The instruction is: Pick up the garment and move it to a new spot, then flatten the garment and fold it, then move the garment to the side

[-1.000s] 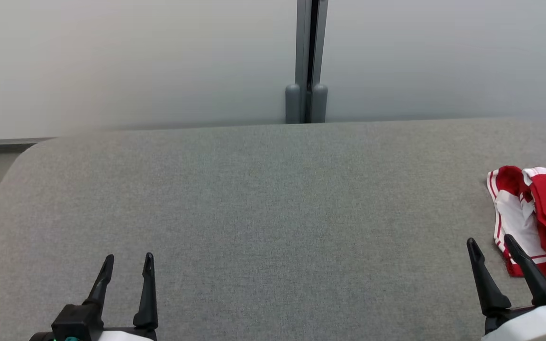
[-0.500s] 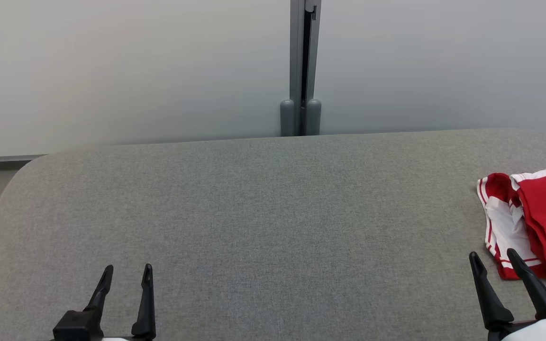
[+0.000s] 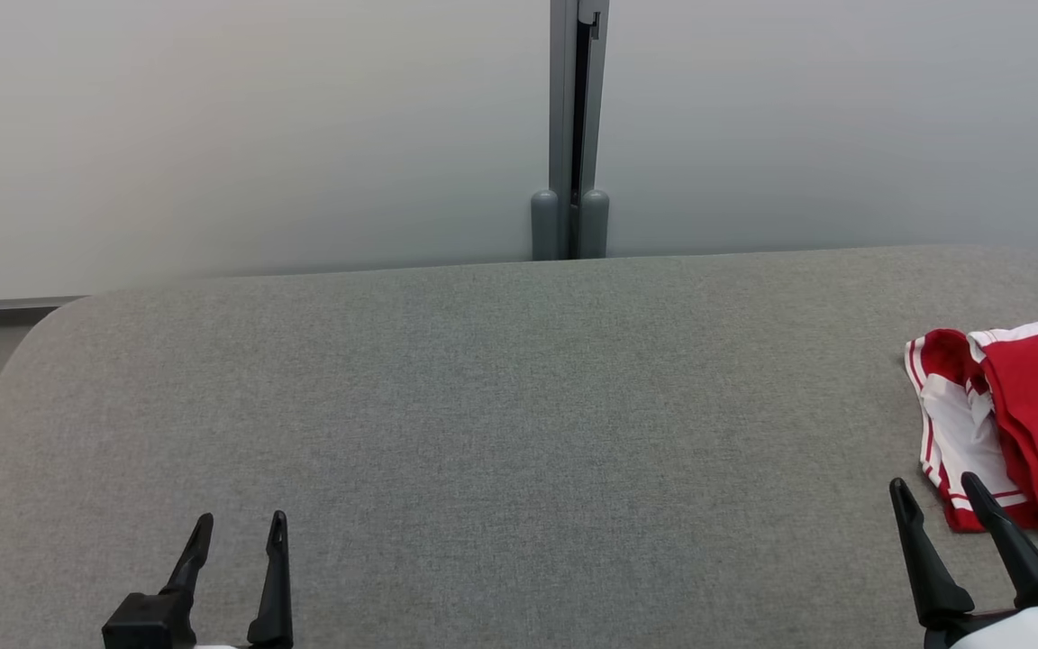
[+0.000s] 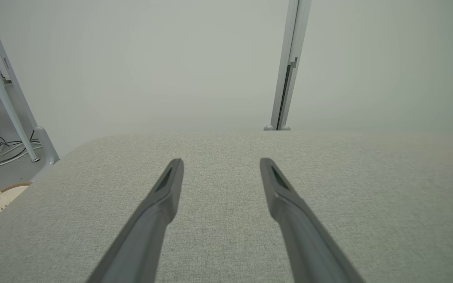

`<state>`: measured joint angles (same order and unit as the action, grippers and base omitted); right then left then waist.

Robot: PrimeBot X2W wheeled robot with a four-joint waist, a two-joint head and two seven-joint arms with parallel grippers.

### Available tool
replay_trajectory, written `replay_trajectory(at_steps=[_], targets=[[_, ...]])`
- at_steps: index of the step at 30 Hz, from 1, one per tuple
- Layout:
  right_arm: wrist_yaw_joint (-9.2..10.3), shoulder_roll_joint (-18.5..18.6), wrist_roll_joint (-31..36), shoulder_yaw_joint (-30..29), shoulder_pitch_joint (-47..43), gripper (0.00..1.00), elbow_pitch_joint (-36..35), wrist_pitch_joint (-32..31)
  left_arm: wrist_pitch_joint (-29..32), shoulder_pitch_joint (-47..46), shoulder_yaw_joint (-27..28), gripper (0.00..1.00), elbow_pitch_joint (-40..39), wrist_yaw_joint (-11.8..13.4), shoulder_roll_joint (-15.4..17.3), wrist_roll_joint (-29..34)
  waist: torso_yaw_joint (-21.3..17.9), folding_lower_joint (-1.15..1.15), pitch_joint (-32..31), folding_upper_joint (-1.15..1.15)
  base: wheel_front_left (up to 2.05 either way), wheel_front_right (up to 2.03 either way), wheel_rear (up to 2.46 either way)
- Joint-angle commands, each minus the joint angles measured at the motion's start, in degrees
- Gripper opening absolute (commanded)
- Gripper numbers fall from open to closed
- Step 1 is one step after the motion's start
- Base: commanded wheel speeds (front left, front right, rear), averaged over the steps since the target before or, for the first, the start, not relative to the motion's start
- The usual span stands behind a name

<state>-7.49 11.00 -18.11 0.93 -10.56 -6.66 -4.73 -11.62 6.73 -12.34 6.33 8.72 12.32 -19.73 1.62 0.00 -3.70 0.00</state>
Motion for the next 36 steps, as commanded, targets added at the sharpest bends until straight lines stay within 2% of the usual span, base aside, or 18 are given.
replay_trajectory(at_steps=[1,13,14,18,30,36], targets=[[0.0,0.0,-0.1,0.0,-0.2,1.0,-0.2,0.2,0.0,-0.7,0.0,1.0,0.2,0.3,0.5,-0.1,-0.1,0.0,0.0,0.0,0.0,0.0,0.0],[0.0,-0.3,-0.8,0.1,-0.2,1.0,0.3,0.6,0.0,-1.5,-0.5,1.0,0.3,0.1,0.9,-0.4,0.0,0.0,-0.2,0.0,0.0,0.0,0.0],[0.0,-0.3,-0.5,0.1,0.0,0.0,0.3,0.3,0.0,-0.7,-0.6,0.0,0.4,0.0,0.5,-0.1,0.0,0.0,-0.2,0.0,0.0,0.0,0.0],[0.0,-1.3,-1.1,0.3,-0.2,0.0,2.1,0.2,0.2,0.5,-0.9,0.0,2.0,-0.2,-0.5,-0.7,0.0,0.0,-0.2,0.0,0.0,0.0,0.0],[0.0,-2.3,-14.1,-0.9,2.8,0.0,5.3,0.0,3.2,-2.0,2.4,0.0,3.0,-3.0,-1.9,-13.4,-0.2,0.0,0.3,0.0,0.0,0.0,0.0],[0.0,-2.7,-18.5,-1.4,3.9,0.0,6.4,-0.1,4.2,-2.9,3.5,0.0,3.5,-4.0,-2.4,-17.8,-0.2,0.0,0.4,0.0,0.0,0.0,0.0]])
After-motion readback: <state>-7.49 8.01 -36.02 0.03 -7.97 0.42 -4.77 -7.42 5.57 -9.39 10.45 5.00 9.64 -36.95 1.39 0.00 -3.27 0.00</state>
